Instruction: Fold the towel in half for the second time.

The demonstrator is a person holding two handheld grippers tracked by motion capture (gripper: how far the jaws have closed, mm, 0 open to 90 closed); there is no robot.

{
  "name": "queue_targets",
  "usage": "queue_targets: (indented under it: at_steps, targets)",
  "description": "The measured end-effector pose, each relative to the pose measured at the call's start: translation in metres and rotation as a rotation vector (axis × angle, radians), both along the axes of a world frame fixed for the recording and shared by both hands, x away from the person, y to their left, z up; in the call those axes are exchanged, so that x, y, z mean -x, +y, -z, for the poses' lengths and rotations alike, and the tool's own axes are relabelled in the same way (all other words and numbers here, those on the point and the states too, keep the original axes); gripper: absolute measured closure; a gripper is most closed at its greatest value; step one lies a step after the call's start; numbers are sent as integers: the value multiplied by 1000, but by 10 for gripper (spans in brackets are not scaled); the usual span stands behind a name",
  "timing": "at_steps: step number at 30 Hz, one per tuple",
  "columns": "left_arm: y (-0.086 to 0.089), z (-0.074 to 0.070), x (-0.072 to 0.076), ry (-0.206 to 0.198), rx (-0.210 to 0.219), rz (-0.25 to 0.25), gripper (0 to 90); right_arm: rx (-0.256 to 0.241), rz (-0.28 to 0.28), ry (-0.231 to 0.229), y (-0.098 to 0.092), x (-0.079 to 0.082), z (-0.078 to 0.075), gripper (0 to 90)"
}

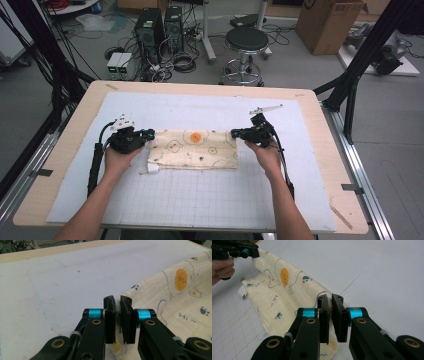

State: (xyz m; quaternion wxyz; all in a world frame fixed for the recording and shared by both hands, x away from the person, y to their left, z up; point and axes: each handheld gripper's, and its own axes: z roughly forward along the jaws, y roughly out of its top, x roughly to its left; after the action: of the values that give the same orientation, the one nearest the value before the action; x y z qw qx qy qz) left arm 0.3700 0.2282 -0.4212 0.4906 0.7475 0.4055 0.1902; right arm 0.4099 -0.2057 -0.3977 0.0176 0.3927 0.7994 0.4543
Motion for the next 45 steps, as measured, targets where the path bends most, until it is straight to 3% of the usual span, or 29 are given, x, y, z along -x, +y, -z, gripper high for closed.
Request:
queue_targets:
  at_steps: [5, 8, 21, 24, 38, 42, 45]
  targets:
    - [3, 4, 7, -1, 10, 17, 821, -23, 12, 7, -4, 5, 10, 848]
    - [2, 4, 11, 1, -10, 32, 819, -40, 13, 13, -6, 9, 15, 848]
    - [-1, 0, 26, -18, -14, 86, 817, -69, -25, -12, -11, 25, 19, 848]
    - [0, 3, 31, -5, -34, 101, 817, -75, -37, -13, -11, 31, 19, 848]
    - [1, 17, 51, 46, -95, 166, 798, 4, -87, -5, -8, 58, 33, 834]
    - [2, 18, 54, 66, -85, 188, 726, -3, -92, 6, -11, 64, 38, 759]
    - [4, 11, 59, 48, -62, 192, 651, -32, -91, -11, -13, 65, 34, 665]
